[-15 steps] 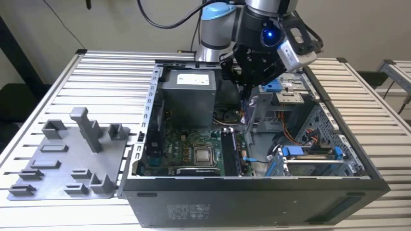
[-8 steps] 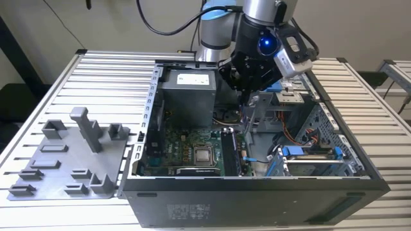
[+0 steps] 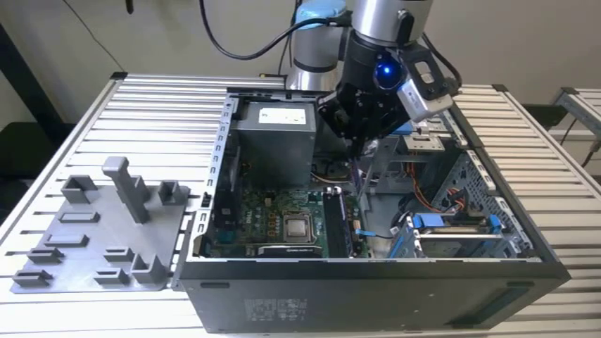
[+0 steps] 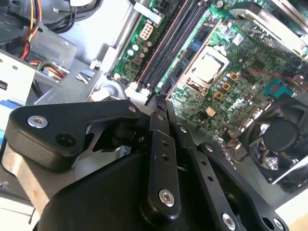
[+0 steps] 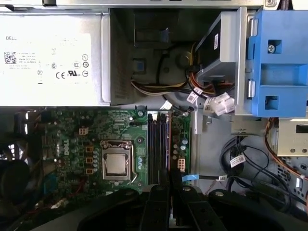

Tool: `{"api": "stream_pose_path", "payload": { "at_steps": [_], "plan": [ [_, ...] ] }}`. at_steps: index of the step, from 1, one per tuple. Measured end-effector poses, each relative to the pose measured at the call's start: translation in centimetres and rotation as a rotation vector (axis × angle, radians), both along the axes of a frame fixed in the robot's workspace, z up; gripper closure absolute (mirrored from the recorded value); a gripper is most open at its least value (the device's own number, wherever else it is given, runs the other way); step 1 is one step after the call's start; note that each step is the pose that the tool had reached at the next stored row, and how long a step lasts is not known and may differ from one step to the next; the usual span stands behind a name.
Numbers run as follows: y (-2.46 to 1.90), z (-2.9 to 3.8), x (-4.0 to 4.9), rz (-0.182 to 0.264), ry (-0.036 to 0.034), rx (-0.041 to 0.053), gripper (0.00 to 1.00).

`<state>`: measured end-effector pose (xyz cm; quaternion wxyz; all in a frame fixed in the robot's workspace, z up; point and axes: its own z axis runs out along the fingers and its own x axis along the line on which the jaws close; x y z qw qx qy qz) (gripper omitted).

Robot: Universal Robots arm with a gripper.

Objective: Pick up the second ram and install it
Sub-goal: 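Insert the second ram into the second slot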

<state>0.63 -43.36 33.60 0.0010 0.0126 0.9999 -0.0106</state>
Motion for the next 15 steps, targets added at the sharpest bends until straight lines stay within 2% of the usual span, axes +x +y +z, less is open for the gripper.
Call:
{"api": "stream_pose_path", "payload": {
  "at_steps": [1,4,11,15],
  "plan": [
    [-0.02,-0.06,-0.04,0.003,-0.0021,-0.0002,0.87],
    [-0.18,-0.44,-0.12,0.009,-0.0024,-0.0005,0.87],
    [-1.60,-1.56,-0.26,0.009,-0.0023,-0.0007,0.87],
    [-1.89,-2.30,-0.46,0.009,-0.0024,-0.0005,0.87]
  ]
}}
